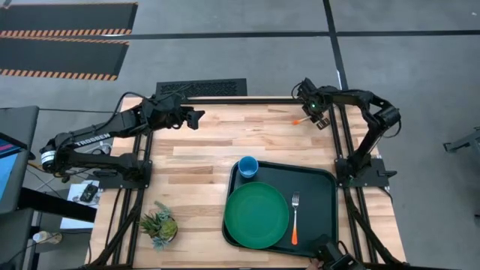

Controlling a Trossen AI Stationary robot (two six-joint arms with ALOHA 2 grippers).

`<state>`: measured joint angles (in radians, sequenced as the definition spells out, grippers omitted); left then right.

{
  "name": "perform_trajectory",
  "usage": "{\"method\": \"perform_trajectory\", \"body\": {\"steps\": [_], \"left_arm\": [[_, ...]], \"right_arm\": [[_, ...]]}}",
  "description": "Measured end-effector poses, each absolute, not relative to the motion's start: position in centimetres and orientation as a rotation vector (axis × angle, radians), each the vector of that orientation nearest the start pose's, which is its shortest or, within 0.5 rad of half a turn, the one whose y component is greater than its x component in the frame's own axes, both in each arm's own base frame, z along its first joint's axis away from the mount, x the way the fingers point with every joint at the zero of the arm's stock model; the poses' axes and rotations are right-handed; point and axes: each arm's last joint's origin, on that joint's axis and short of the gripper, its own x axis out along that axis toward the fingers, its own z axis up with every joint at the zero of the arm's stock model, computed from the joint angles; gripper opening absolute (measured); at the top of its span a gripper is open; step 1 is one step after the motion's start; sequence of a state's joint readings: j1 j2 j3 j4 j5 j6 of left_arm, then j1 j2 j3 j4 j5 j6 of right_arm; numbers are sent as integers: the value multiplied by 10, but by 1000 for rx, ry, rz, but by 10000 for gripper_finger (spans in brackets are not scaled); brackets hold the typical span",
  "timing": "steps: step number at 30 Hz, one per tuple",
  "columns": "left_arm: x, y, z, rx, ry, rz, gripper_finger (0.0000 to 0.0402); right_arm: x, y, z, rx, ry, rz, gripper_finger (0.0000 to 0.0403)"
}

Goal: Pick and place plate/cup/fork/spoon on tray
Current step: Put the orange spoon to the right of the orange fork on the black tray

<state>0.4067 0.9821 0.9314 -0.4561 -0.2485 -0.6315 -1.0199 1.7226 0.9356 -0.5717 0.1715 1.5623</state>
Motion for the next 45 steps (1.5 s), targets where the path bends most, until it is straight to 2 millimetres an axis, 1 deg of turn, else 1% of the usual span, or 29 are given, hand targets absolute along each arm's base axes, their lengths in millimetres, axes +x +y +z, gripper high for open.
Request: {"method": "perform_trajectory", "body": {"steps": [3, 9, 11, 12, 15, 18, 21, 23, 26, 29, 33, 37, 41, 43, 45], "left_arm": [[185, 89, 324, -637, 297, 790, 284], [184, 89, 324, -632, 299, 791, 284], [184, 89, 324, -621, 303, 789, 284], [184, 89, 324, -618, 304, 788, 284], [184, 89, 324, -618, 304, 788, 284], [185, 89, 324, -620, 306, 780, 284], [185, 89, 324, -620, 307, 779, 284], [185, 89, 324, -620, 307, 778, 284], [185, 89, 324, -615, 309, 778, 284], [185, 89, 324, -604, 313, 775, 284], [185, 89, 324, -599, 315, 774, 284], [185, 89, 324, -598, 314, 774, 284], [185, 89, 324, -595, 315, 773, 284], [185, 89, 324, -596, 315, 770, 284], [185, 89, 324, -596, 316, 769, 284]], "right_arm": [[150, -253, 139, 1720, 283, -1920, 117], [147, -249, 136, 1736, 360, -1891, 32], [147, -247, 135, 1720, 405, -1876, 12], [148, -245, 135, 1706, 428, -1867, 9], [152, -241, 134, 1660, 509, -1829, 20], [158, -234, 134, 1609, 626, -1766, 18], [166, -223, 134, 1545, 762, -1700, 6], [171, -215, 135, 1512, 836, -1656, 7], [179, -205, 135, 1477, 917, -1614, 10], [187, -192, 135, 1431, 1001, -1565, 5], [195, -175, 142, 1404, 1059, -1494, 4], [198, -166, 163, 1375, 994, -1435, 3], [194, -151, 186, 1327, 956, -1407, 4], [193, -141, 197, 1317, 942, -1383, 4], [192, -125, 207, 1307, 955, -1365, 4]]}}
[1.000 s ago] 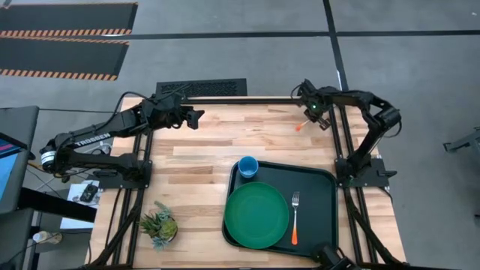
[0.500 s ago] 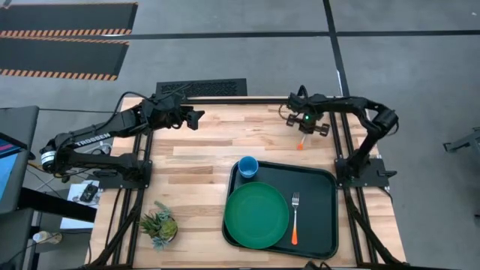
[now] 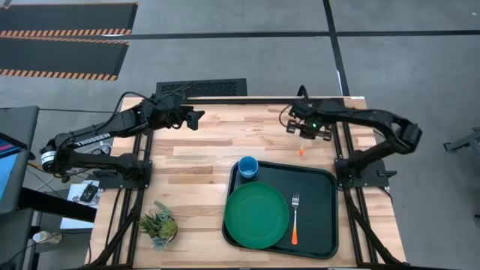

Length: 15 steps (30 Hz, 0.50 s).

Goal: Pick and place plate/cup/fork/spoon on tray
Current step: Put the orange spoon to the right of the orange fork on the black tray

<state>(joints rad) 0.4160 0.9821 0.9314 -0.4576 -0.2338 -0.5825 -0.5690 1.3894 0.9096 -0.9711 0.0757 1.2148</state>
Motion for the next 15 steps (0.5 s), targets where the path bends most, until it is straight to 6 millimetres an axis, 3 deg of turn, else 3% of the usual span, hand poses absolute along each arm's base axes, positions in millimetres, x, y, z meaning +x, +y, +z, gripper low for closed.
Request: {"method": "perform_trajectory", "body": {"steps": [8, 15], "left_arm": [[185, 89, 324, -593, 317, 767, 284], [185, 89, 324, -594, 317, 767, 284]], "right_arm": [[188, -40, 233, 1269, 1026, -1349, 8], [181, 39, 236, 1331, 997, -1372, 8]]}}
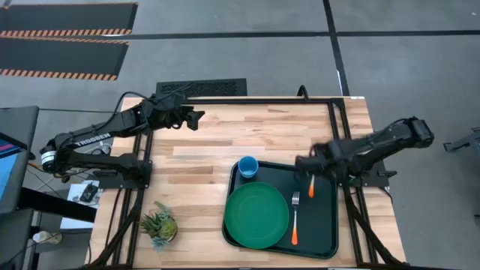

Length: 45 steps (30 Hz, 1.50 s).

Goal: Pick and place plate/cup/fork/spoon on tray
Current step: Put the orange spoon to the right of the orange fork on the black tray

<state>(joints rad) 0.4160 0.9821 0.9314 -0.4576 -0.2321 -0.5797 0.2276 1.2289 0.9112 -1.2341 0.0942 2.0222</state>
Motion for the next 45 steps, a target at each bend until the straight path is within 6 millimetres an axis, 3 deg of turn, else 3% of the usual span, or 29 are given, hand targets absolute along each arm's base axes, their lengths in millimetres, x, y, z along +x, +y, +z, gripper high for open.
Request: {"method": "perform_trajectory", "body": {"steps": [8, 15, 29, 45], "left_arm": [[185, 89, 324, -588, 319, 766, 284], [185, 89, 324, -587, 319, 766, 284], [185, 89, 324, -597, 315, 771, 284], [185, 89, 324, -603, 311, 774, 284]], "right_arm": [[184, 114, 214, 1410, 1029, -1318, 9], [198, 149, 183, 1401, 1145, -1251, 9], [209, 169, 153, 1393, 1222, -1252, 9], [210, 178, 144, 1399, 1259, -1227, 10]]}}
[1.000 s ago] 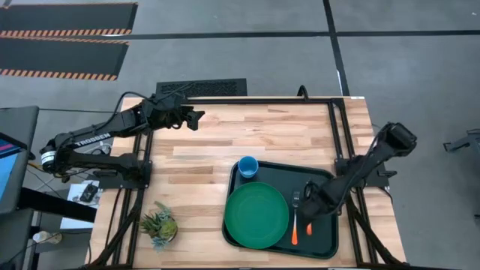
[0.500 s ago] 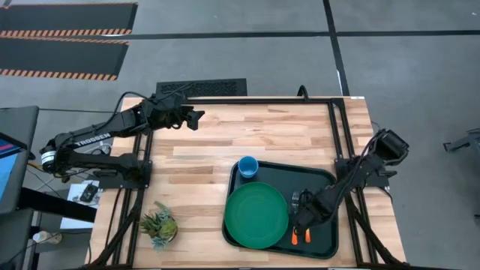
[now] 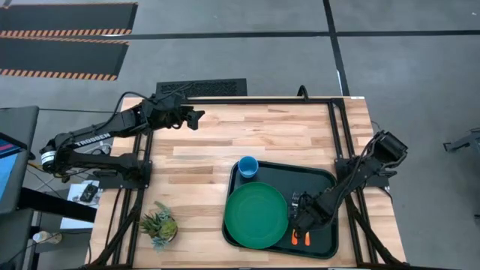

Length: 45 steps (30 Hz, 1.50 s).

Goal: Pick and place plate/cup/fork/spoon on tray
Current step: Put the orange spoon to the right of the orange fork on the black tray, then return to Home Position

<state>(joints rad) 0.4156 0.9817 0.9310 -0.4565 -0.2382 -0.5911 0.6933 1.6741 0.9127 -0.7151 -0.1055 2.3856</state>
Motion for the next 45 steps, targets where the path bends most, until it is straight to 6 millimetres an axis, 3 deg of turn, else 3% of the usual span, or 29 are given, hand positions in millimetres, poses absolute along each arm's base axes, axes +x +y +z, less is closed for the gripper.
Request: {"method": "perform_trajectory", "body": {"steps": [16, 23, 28, 36, 39, 43, 45], "left_arm": [[185, 89, 324, -602, 310, 777, 284], [185, 89, 324, -639, 290, 785, 284], [186, 90, 327, -626, 267, 776, 284], [185, 89, 325, -612, 286, 777, 284], [184, 89, 323, -575, 329, 775, 284], [184, 88, 322, -587, 352, 760, 284], [186, 88, 325, -519, 350, 680, 284]], "right_arm": [[217, 184, 155, 1410, 1265, -1172, 133], [216, 181, 196, 1346, 1239, -1100, 145], [194, 157, 238, 1234, 1079, -1101, 137], [168, 93, 310, 751, 562, -777, 116], [153, 68, 330, 555, 436, -765, 111], [132, 43, 349, 523, 268, -821, 109], [124, 36, 356, 426, 210, -845, 109]]}}
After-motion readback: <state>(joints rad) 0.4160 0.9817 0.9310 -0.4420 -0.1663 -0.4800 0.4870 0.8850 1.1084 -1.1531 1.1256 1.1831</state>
